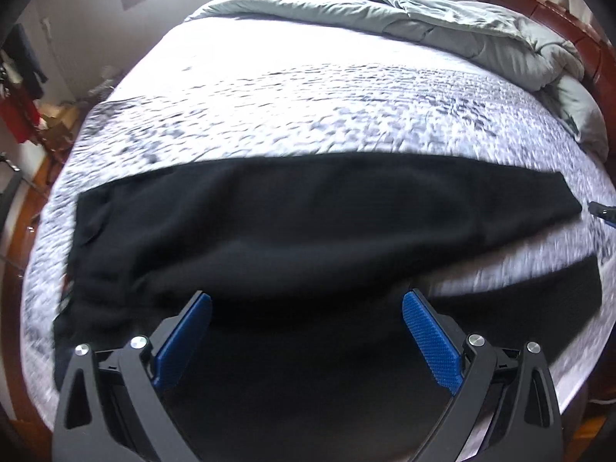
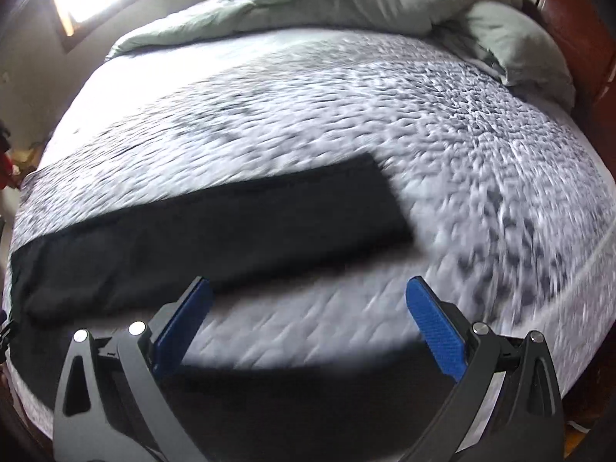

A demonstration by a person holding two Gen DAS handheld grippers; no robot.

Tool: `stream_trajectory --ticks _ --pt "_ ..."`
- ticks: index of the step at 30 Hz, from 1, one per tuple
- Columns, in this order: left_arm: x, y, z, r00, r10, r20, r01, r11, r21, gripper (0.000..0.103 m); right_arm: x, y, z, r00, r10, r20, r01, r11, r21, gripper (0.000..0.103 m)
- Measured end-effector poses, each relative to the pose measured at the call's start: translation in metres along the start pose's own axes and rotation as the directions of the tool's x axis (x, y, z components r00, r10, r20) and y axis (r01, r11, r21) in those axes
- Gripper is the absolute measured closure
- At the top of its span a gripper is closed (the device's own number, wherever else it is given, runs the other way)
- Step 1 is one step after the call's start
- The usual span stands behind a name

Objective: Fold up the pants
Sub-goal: 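Grasp the black sweatpants edge with the right tool while the left tool grasps the fabric too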

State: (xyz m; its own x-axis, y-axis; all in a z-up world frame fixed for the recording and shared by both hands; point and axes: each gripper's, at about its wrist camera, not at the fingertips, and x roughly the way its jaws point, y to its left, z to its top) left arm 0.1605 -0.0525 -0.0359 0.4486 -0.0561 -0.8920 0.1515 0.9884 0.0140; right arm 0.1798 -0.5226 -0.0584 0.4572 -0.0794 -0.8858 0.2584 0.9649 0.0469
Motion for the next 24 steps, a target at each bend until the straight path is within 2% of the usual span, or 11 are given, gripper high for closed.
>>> stream_trajectory --ticks 4,10,13,14,16,17,18,19,20,22,24 --pt "0.041 -0.026 0.040 0.999 -0.043 -0.005 0.043 0.999 0.002 0.004 0.062 -0.034 0.049 0.994 0.010 -0.112 -0.011 1.000 -0.006 0.003" --pt "0.084 -0.062 0.076 0.991 -0.122 -0.048 0.123 0.992 0.031 0.004 0.120 -0.053 0.076 0.980 0.023 -0.196 -0.028 0.999 -0.022 0.002" --pt "0.097 -0.076 0.090 0.987 -0.148 -0.057 0.153 0.984 0.088 0.004 0.125 -0.051 0.079 0.982 0.054 -0.180 -0.067 0.995 -0.067 0.003" --pt "0.100 -0.079 0.094 0.986 -0.159 -0.056 0.163 0.981 0.100 0.004 0.122 -0.049 0.078 0.981 0.092 -0.170 -0.108 0.990 -0.089 0.007" --pt "0.108 -0.087 0.105 0.981 -0.185 -0.056 0.191 0.974 0.122 0.004 0.115 -0.043 0.074 0.976 0.148 -0.157 -0.171 0.975 -0.142 0.051" --pt "0.113 -0.090 0.110 0.978 -0.200 -0.060 0.206 0.970 0.132 0.004 0.109 -0.040 0.072 0.982 0.131 -0.138 -0.154 0.973 -0.169 0.059" --pt "0.117 -0.093 0.115 0.975 -0.214 -0.066 0.221 0.965 0.144 0.004 0.104 -0.039 0.069 0.984 0.121 -0.130 -0.146 0.970 -0.196 0.082" --pt "0.122 -0.097 0.120 0.972 -0.224 -0.069 0.233 0.960 0.157 0.004 0.098 -0.039 0.066 0.984 0.127 -0.128 -0.153 0.963 -0.221 0.096" --pt "0.127 -0.100 0.125 0.970 -0.232 -0.073 0.241 0.955 0.174 0.004 0.092 -0.040 0.065 0.981 0.150 -0.122 -0.175 0.959 -0.225 0.095" --pt "0.134 -0.108 0.135 0.961 -0.261 -0.086 0.274 0.937 0.218 0.004 0.071 -0.050 0.064 0.964 0.254 -0.084 -0.266 0.939 -0.220 0.096" --pt "0.140 -0.117 0.141 0.946 -0.303 -0.114 0.323 0.903 0.282 0.004 0.052 -0.055 0.063 0.961 0.276 -0.035 -0.276 0.932 -0.234 0.096"
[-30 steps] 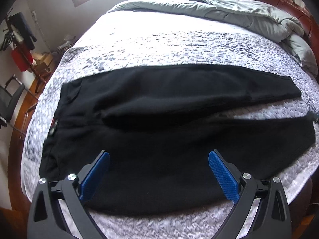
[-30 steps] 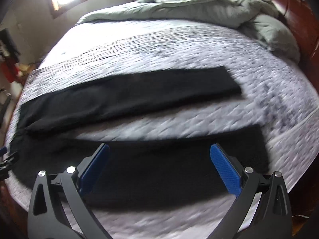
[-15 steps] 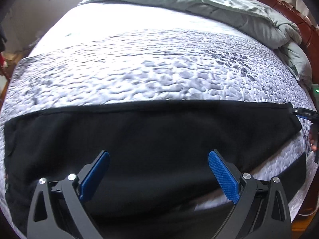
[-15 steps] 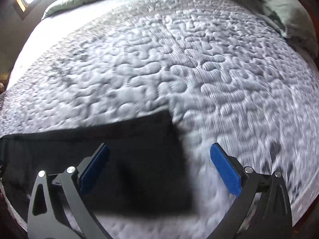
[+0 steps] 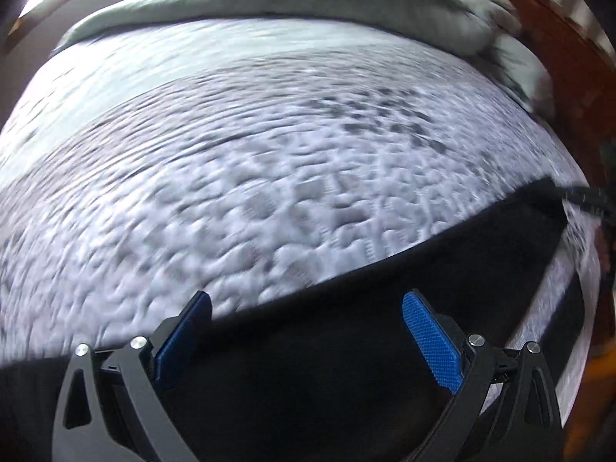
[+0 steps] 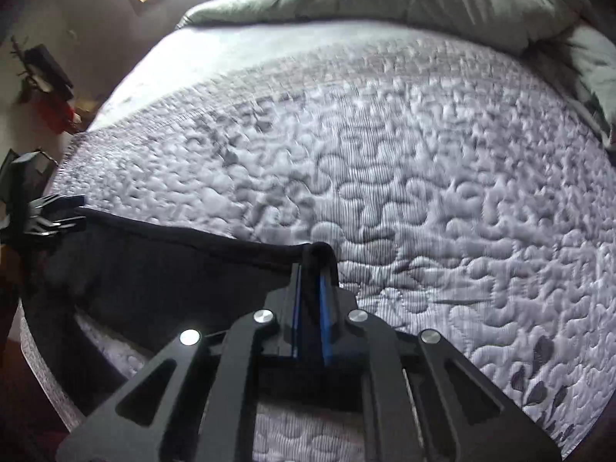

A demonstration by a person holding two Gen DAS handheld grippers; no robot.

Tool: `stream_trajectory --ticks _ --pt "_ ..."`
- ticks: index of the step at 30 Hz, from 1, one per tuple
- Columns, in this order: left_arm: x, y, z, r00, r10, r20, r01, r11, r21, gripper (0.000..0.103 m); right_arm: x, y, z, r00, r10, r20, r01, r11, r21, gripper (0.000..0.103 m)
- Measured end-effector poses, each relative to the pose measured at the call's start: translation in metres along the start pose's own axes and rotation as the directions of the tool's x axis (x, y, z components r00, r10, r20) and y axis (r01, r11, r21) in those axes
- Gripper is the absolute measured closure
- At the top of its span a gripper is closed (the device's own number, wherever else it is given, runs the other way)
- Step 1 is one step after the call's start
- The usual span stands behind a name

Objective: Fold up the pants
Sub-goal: 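Grasp the black sweatpants edge with the right tool while the left tool grasps the fabric too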

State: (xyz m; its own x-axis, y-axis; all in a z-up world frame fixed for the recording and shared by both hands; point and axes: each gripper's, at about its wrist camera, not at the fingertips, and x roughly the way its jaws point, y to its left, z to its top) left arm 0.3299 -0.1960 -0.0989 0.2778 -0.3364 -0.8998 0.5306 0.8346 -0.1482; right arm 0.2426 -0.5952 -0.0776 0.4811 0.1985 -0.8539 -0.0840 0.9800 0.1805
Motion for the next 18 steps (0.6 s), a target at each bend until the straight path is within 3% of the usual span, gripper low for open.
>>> stream_trajectory --ticks 2,5,8,10,12,14,18 --pt "0.011 -0.006 0.009 0.998 -0.052 -0.030 0.054 0.995 0.084 0.004 -0.015 -0.002 0.000 0.999 0.003 0.043 -0.003 1.000 0.012 0.096" --pt "0.023 -0.015 0.018 0.982 -0.169 -0.088 0.182 0.968 0.170 0.004 -0.036 -0.012 0.000 0.993 0.029 0.112 -0.034 0.998 0.047 0.096" --pt "0.029 -0.021 0.028 0.957 -0.264 -0.122 0.285 0.937 0.204 0.004 -0.048 -0.014 0.004 0.986 0.052 0.156 -0.060 0.997 0.046 0.096" --pt "0.033 -0.026 0.032 0.931 -0.325 -0.168 0.356 0.910 0.211 0.004 -0.052 -0.007 0.006 0.982 0.062 0.181 -0.069 0.997 0.036 0.096" --pt "0.038 -0.030 0.032 0.911 -0.346 -0.223 0.394 0.890 0.229 0.004 -0.059 -0.005 0.004 0.974 0.079 0.213 -0.088 0.996 0.033 0.096" --pt "0.044 -0.034 0.033 0.915 -0.319 -0.248 0.380 0.888 0.259 0.004 -0.067 -0.004 0.003 0.967 0.093 0.239 -0.103 0.994 0.031 0.096" --pt "0.048 -0.039 0.030 0.895 -0.330 -0.300 0.412 0.869 0.275 0.004 -0.082 -0.003 -0.001 0.953 0.117 0.278 -0.130 0.991 0.028 0.096"
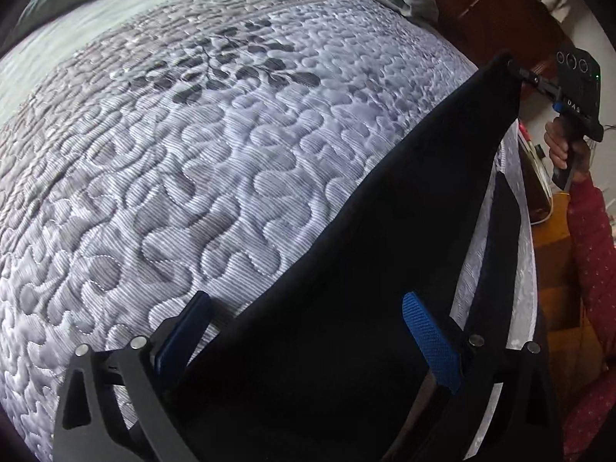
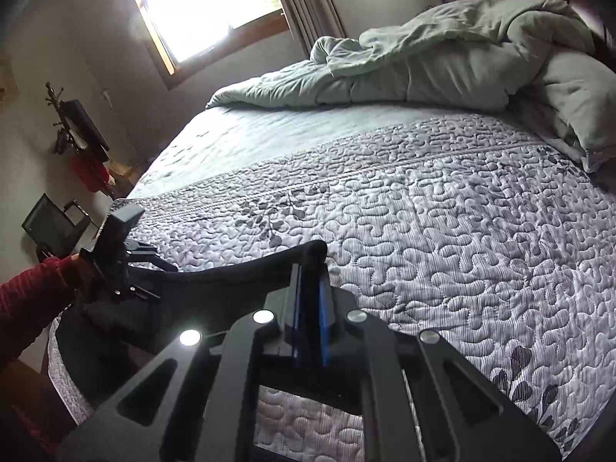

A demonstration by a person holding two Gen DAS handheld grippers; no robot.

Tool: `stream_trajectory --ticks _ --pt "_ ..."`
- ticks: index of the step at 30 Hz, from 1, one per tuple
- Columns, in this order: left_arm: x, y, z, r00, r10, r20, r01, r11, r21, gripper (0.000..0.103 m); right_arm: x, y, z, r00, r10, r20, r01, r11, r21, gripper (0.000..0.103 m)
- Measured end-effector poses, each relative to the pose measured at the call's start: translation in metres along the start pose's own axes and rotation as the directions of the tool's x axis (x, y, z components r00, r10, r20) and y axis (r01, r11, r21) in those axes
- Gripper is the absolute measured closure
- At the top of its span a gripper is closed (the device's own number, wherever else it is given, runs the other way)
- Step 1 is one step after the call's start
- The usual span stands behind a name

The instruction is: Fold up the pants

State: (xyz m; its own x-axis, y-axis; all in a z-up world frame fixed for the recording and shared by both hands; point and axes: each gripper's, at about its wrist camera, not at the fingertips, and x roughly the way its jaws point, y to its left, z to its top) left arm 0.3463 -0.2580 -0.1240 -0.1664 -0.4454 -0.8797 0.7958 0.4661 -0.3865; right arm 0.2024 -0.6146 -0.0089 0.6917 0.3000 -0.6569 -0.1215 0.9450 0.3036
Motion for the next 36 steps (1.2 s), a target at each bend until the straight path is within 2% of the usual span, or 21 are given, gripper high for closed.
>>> stream_trajectory --ticks 2,3,5,6,7,10,12,14,15,19,24,26,28,30,32,34,36 --pt "-0.002 -0.004 -0.004 1.000 -0.022 0.006 0.021 1.000 0.011 0.004 -0.005 0.000 0.000 1.000 -0.002 0.007 0.002 1.000 -0.001 0.096" --pt "-0.004 -0.005 -0.007 0.999 -0.030 0.013 0.030 0.999 0.019 0.009 -0.006 -0.001 -0.001 1.000 0.000 0.009 0.000 1.000 0.002 0.096" --pt "-0.006 -0.009 -0.013 1.000 -0.018 0.017 0.018 0.999 0.034 0.045 -0.007 -0.001 -0.003 1.000 -0.007 0.006 0.007 1.000 0.009 0.096" --pt "-0.009 -0.011 -0.015 1.000 0.011 0.023 -0.012 0.999 0.039 0.082 -0.007 0.000 -0.005 1.000 -0.014 0.004 0.014 1.000 0.010 0.096" --pt "-0.012 -0.013 -0.019 0.997 0.071 0.039 -0.073 0.997 0.039 0.091 -0.007 0.000 -0.007 1.000 -0.020 0.002 0.020 1.000 0.014 0.096" --pt "-0.034 -0.025 -0.033 0.983 0.133 0.127 -0.133 0.991 -0.011 0.094 -0.007 0.001 -0.015 0.998 -0.056 -0.003 0.056 0.998 0.021 0.096" --pt "-0.050 -0.046 -0.045 0.959 0.209 0.190 -0.204 0.978 -0.044 0.094 -0.011 0.002 -0.022 0.998 -0.067 0.007 0.067 0.997 0.030 0.096" --pt "-0.061 -0.083 -0.061 0.919 0.313 0.238 -0.306 0.950 -0.066 0.094 -0.017 0.004 -0.031 0.997 -0.081 0.012 0.081 0.996 0.035 0.096" --pt "-0.067 -0.096 -0.069 0.909 0.340 0.242 -0.332 0.940 -0.071 0.094 -0.021 0.006 -0.037 0.996 -0.092 0.014 0.091 0.995 0.031 0.096" --pt "-0.066 -0.168 -0.110 0.822 0.498 0.276 -0.511 0.859 -0.028 0.093 -0.037 0.017 -0.071 0.991 -0.136 -0.004 0.136 0.991 0.011 0.097" --pt "-0.046 -0.218 -0.157 0.771 0.567 0.289 -0.584 0.811 -0.033 0.093 -0.062 0.030 -0.119 0.986 -0.167 -0.018 0.168 0.986 0.021 0.096" --pt "-0.032 -0.227 -0.165 0.758 0.584 0.289 -0.599 0.800 -0.045 0.093 -0.066 0.037 -0.138 0.980 -0.195 -0.041 0.195 0.981 0.006 0.096" --pt "-0.016 -0.235 -0.179 0.765 0.586 0.267 -0.592 0.803 -0.068 0.093 -0.070 0.039 -0.156 0.977 -0.206 -0.056 0.207 0.978 0.012 0.096" --pt "0.004 -0.246 -0.192 0.747 0.613 0.257 -0.625 0.779 -0.045 0.093 -0.072 0.037 -0.175 0.975 -0.208 -0.076 0.211 0.977 0.040 0.096" --pt "0.021 -0.253 -0.202 0.736 0.633 0.242 -0.645 0.764 -0.036 0.093 -0.070 0.036 -0.193 0.969 -0.220 -0.108 0.227 0.972 0.057 0.096" --pt "0.038 -0.255 -0.209 0.733 0.646 0.215 -0.656 0.754 -0.030 0.093 -0.065 0.036 -0.212 0.960 -0.239 -0.149 0.250 0.966 0.064 0.095" --pt "0.053 -0.256 -0.213 0.716 0.669 0.200 -0.679 0.734 -0.025 0.093 -0.061 0.035 -0.229 0.949 -0.248 -0.192 0.267 0.961 0.078 0.095"
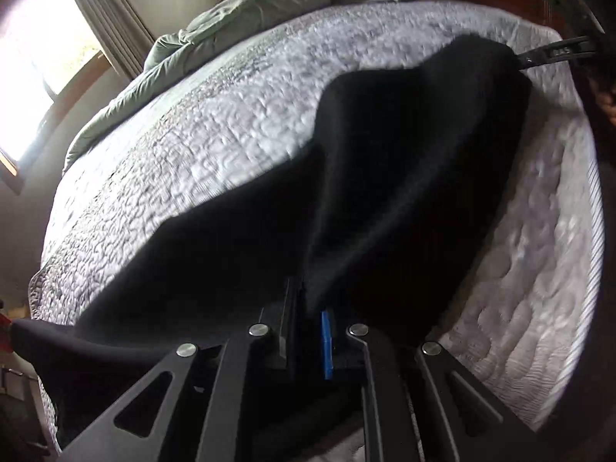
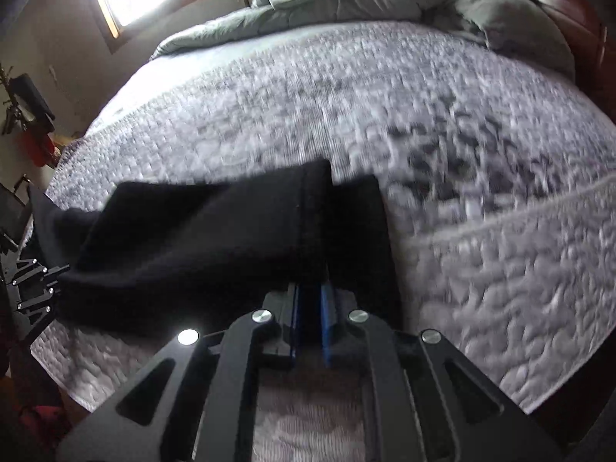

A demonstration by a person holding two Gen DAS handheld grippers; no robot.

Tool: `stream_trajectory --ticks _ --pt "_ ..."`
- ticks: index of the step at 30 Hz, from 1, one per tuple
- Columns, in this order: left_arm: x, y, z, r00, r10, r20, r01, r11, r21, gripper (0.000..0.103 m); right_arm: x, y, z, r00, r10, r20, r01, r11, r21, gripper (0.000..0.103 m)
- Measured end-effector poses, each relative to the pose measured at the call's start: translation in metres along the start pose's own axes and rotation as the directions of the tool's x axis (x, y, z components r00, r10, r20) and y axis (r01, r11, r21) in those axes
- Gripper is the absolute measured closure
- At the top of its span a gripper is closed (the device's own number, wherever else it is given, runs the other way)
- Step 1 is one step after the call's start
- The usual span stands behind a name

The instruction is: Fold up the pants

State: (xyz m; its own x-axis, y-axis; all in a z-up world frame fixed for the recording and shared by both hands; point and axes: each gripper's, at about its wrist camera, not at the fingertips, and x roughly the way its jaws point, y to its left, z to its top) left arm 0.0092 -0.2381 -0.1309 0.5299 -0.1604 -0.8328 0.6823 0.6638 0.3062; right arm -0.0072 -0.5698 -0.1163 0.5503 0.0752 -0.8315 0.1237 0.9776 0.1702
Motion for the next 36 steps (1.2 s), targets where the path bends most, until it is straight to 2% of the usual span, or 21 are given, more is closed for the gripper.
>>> stream_trajectory --ticks 4,6,7,9,11,13,17,20,21,22,24,27,29,32,34,36 --pt "0.011 -0.014 -0.006 0.997 0.080 0.010 -0.081 0.995 0.051 0.093 0.001 -0.007 -0.020 1.000 0.024 -0.012 -0.023 0.996 0.086 0.091" --pt "0.013 -0.015 -0.003 0.996 0.088 0.002 -0.088 0.995 0.047 0.093 -0.008 -0.008 -0.023 0.997 0.073 0.009 -0.074 0.987 0.139 0.069" --pt "0.014 -0.015 -0.001 0.996 0.084 -0.003 -0.083 0.996 0.040 0.093 -0.014 -0.009 -0.025 0.994 0.105 0.028 -0.108 0.979 0.173 0.053" --pt "0.015 -0.011 0.001 0.998 0.068 -0.015 -0.068 0.997 0.021 0.092 -0.022 -0.009 -0.024 0.985 0.163 0.056 -0.171 0.962 0.212 0.043" --pt "0.015 -0.007 0.004 0.998 0.051 -0.021 -0.051 0.999 0.006 0.092 -0.026 -0.010 -0.022 0.973 0.218 0.081 -0.231 0.940 0.250 0.043" --pt "0.017 -0.002 0.006 0.999 0.032 -0.026 -0.033 0.999 -0.016 0.092 -0.018 -0.013 -0.017 0.967 0.251 0.054 -0.255 0.915 0.312 0.039" --pt "0.016 0.016 0.009 0.998 -0.042 -0.044 0.036 0.991 -0.128 0.091 0.001 -0.013 -0.008 0.981 0.193 -0.023 -0.171 0.912 0.372 0.039" --pt "0.019 0.032 0.009 0.992 -0.111 -0.054 0.095 0.966 -0.240 0.091 0.005 -0.012 -0.006 0.980 0.198 -0.017 -0.176 0.904 0.390 0.042" --pt "0.021 0.036 0.009 0.990 -0.126 -0.058 0.106 0.958 -0.267 0.091 0.007 -0.009 -0.003 0.982 0.189 -0.026 -0.165 0.911 0.377 0.057" --pt "0.021 0.038 0.010 0.989 -0.135 -0.061 0.113 0.952 -0.283 0.091 0.008 -0.005 0.001 0.982 0.185 -0.044 -0.156 0.919 0.363 0.078" --pt "0.020 0.038 0.010 0.988 -0.140 -0.065 0.115 0.949 -0.292 0.091 0.009 -0.004 0.005 0.975 0.217 -0.041 -0.189 0.914 0.359 0.087" --pt "0.005 0.036 0.011 0.989 -0.142 -0.044 0.124 0.949 -0.292 0.088 -0.007 -0.003 0.012 0.989 0.146 -0.008 -0.136 0.940 0.312 0.089" --pt "-0.003 0.031 0.015 0.990 -0.141 -0.025 0.128 0.948 -0.291 0.088 -0.019 -0.006 0.012 0.994 0.113 0.010 -0.111 0.939 0.324 0.089" --pt "-0.005 0.020 0.018 0.991 -0.134 -0.031 0.121 0.956 -0.267 0.087 -0.012 -0.012 0.006 0.998 0.034 -0.052 -0.015 0.948 0.318 0.089" --pt "0.005 0.010 0.014 0.990 -0.128 -0.064 0.108 0.962 -0.250 0.087 0.007 -0.015 -0.001 0.992 -0.005 -0.127 0.048 0.940 0.337 0.089" --pt "0.011 0.004 0.008 0.991 -0.112 -0.069 0.092 0.966 -0.242 0.087 0.008 -0.015 -0.004 0.993 -0.015 -0.118 0.056 0.934 0.354 0.086"
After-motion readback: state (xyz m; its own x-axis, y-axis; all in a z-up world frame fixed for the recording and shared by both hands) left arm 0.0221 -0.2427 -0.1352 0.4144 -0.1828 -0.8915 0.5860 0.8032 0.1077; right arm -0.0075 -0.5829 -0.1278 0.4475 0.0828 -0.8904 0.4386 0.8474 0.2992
